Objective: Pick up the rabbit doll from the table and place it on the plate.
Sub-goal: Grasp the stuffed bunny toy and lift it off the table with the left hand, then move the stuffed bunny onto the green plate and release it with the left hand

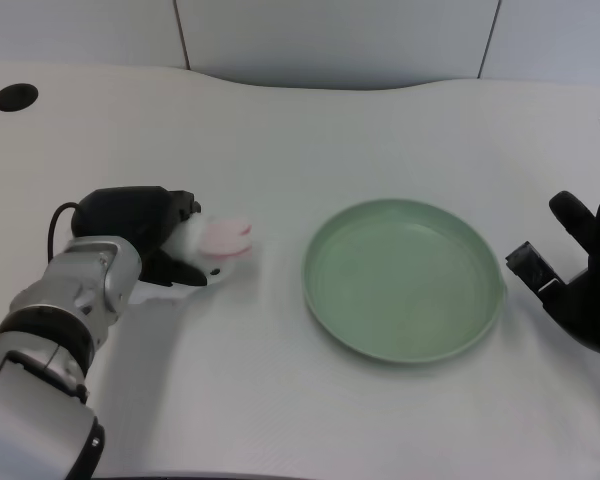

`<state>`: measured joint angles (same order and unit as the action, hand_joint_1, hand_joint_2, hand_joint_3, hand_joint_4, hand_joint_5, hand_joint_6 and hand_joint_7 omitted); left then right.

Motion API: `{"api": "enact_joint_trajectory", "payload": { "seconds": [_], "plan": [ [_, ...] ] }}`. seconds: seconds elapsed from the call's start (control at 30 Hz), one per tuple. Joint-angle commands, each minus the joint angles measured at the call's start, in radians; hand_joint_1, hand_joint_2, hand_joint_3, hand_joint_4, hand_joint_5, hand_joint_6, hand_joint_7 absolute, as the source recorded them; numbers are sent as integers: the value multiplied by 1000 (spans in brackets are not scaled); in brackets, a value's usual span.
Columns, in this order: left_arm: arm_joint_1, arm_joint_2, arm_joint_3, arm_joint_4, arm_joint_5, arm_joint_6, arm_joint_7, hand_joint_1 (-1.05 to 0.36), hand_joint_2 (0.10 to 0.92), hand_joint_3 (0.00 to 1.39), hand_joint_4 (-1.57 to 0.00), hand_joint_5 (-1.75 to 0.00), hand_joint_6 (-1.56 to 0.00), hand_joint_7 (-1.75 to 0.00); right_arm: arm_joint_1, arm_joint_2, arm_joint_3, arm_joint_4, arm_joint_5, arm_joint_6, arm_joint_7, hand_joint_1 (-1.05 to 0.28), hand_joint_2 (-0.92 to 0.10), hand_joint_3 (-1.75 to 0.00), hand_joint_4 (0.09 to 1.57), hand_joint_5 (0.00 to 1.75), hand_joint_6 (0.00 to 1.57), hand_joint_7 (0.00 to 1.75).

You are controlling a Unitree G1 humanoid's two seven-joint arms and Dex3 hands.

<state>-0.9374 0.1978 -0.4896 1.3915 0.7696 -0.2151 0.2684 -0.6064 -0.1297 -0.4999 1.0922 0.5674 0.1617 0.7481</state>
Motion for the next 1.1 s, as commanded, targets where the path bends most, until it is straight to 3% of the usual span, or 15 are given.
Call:
{"api": "enact_joint_trajectory", "payload": {
  "seconds": [0.03, 0.8, 0.83, 0.87, 0.93, 1.1],
  "plan": [
    [16, -1, -14, 10, 12, 9, 11, -673, 920, 198, -828, -1058, -918, -591, 16, -8, -7, -12, 5, 3, 5, -644, -921, -326, 616, 1746, 568, 1690],
    [15, 0, -19, 11, 9, 9, 13, -672, 921, 214, -829, -1075, -917, -612, 16, -8, -7, -13, 5, 3, 4, -644, -921, -327, 613, 1746, 563, 1696],
    [-47, 5, -1, 3, -10, -32, 4, -672, 921, 214, -829, -1075, -917, -612, 17, -7, -9, -15, 8, 5, 6, -644, -921, -327, 613, 1746, 563, 1696],
    [-94, 10, 14, -3, -24, -63, -3, -575, 921, 258, -825, -990, -901, -492, 17, -7, -10, -17, 10, 6, 7, -640, -921, -332, 617, 1746, 575, 1699],
    [-151, 19, 32, -8, -38, -107, -7, -522, 921, 282, -826, -939, -900, -417, 18, -6, -12, -20, 13, 7, 8, -639, -921, -336, 620, 1746, 582, 1699],
    [-168, 28, 38, -4, -42, -129, -3, -482, 921, 287, -877, -1068, -974, -438, 19, -6, -13, -21, 14, 9, 7, -637, -921, -334, 622, 1746, 587, 1685]
  ]
}}
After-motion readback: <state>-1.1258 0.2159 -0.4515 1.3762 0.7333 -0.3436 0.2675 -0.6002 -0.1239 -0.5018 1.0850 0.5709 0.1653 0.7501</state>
